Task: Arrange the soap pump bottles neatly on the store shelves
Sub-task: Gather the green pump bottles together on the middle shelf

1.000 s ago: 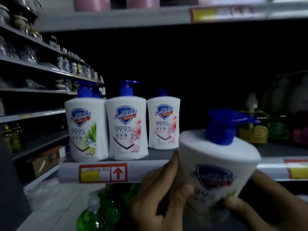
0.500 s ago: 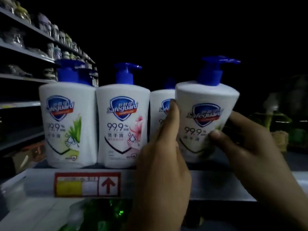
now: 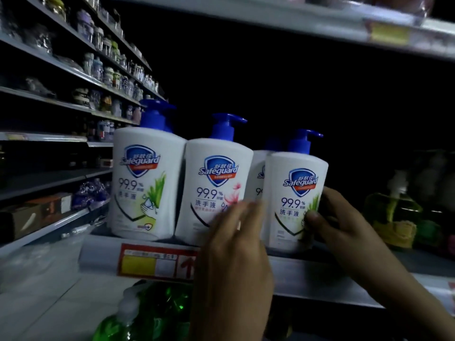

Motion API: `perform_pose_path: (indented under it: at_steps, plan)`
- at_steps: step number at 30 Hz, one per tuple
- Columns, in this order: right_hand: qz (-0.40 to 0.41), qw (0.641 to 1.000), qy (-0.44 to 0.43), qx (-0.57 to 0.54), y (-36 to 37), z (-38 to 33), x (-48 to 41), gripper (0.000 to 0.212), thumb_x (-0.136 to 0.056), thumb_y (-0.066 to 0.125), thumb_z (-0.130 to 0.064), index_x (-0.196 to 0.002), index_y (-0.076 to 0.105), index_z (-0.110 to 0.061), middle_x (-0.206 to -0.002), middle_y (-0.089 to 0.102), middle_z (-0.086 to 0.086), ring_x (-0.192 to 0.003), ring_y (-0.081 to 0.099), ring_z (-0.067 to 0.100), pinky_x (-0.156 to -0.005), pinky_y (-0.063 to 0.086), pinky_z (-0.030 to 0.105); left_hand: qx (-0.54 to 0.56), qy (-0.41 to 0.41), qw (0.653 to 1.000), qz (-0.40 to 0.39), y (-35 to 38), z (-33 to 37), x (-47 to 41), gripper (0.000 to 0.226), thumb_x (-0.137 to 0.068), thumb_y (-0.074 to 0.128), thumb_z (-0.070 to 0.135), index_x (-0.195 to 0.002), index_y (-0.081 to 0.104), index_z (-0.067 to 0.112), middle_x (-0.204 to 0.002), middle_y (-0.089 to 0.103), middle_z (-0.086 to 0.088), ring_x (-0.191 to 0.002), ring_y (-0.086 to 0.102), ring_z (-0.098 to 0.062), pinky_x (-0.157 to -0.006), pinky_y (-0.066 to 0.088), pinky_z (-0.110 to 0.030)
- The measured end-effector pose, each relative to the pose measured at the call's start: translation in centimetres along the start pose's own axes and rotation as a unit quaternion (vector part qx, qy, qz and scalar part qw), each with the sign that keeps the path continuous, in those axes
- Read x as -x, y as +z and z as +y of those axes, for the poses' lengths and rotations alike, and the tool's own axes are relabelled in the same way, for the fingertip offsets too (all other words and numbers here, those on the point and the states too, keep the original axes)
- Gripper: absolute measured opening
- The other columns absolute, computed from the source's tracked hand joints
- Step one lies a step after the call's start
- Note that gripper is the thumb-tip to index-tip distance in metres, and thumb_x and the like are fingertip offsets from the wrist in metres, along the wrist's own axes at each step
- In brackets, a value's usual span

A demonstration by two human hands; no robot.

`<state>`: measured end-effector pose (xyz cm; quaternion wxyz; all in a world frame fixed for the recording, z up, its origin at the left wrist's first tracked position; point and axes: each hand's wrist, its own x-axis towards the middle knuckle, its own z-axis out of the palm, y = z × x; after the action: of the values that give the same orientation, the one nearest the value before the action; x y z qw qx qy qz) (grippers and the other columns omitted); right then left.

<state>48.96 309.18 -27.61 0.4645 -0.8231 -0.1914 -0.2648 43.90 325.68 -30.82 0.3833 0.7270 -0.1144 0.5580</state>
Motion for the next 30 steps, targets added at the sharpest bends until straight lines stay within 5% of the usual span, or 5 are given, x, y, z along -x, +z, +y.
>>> perform_pose_path:
  at_steps: [3, 13, 20, 25, 30]
  plan:
    - [-0.020, 1.000, 0.010, 0.000, -0.1, -0.3, 0.1, 0.040, -0.094, 0.055, -0.012, -0.127, 0.049, -0.034, -0.115, 0.068, -0.014, -0.107, 0.063, 0.002, -0.092, 0.053, 0.035, -0.060, 0.002, 0.996, 0.073, -0.4, -1.9, 0.7, 0.042, -0.080, 0.056, -0.006, -0.117, 0.068, 0.009, -0.120, 0.062, -0.008, -0.108, 0.058, -0.028, -0.087, 0.050, -0.034]
    - [-0.076, 0.997, -0.014, 0.020, 0.9, -1.3, 0.3, 0.032, -0.093, 0.054, -0.005, -0.119, 0.054, -0.024, -0.111, 0.069, -0.013, -0.103, 0.063, -0.005, -0.079, 0.052, 0.012, -0.055, -0.048, 0.996, 0.046, -1.5, -2.8, 0.9, 0.055, -0.073, 0.055, 0.001, -0.128, 0.060, 0.007, -0.129, 0.054, -0.011, -0.114, 0.050, -0.027, -0.088, 0.041, -0.030]
    - [-0.069, 0.994, -0.011, 0.083, 1.1, -1.8, 1.0, 0.025, -0.096, 0.053, -0.018, -0.119, 0.054, -0.025, -0.111, 0.068, -0.014, -0.101, 0.065, 0.001, -0.088, 0.053, 0.025, -0.061, -0.006, 0.998, -0.021, -1.9, -2.9, 1.8, 0.051, -0.081, 0.048, 0.005, -0.132, 0.054, 0.007, -0.129, 0.051, -0.009, -0.115, 0.045, -0.024, -0.091, 0.042, -0.031]
    - [0.060, 0.932, -0.091, 0.346, 1.5, -1.2, 3.3, 0.030, -0.093, 0.055, -0.017, -0.123, 0.057, -0.019, -0.115, 0.064, 0.002, -0.102, 0.060, 0.021, -0.080, 0.051, 0.030, -0.051, 0.013, 0.996, -0.069, -1.5, -2.2, 3.3, 0.048, -0.086, 0.035, 0.016, -0.125, 0.061, 0.008, -0.115, 0.057, -0.007, -0.107, 0.052, -0.026, -0.086, 0.049, -0.038]
    - [0.104, 0.906, -0.215, 0.351, 0.5, 0.4, 8.4, 0.024, -0.090, 0.051, -0.007, -0.111, 0.064, -0.007, -0.110, 0.059, 0.008, -0.101, 0.056, 0.022, -0.082, 0.040, 0.020, -0.011, 0.086, 0.986, -0.141, 0.4, -0.4, 6.3, 0.030, -0.084, 0.042, 0.012, -0.101, 0.067, 0.009, -0.093, 0.061, -0.006, -0.088, 0.056, -0.024, -0.073, 0.049, -0.034]
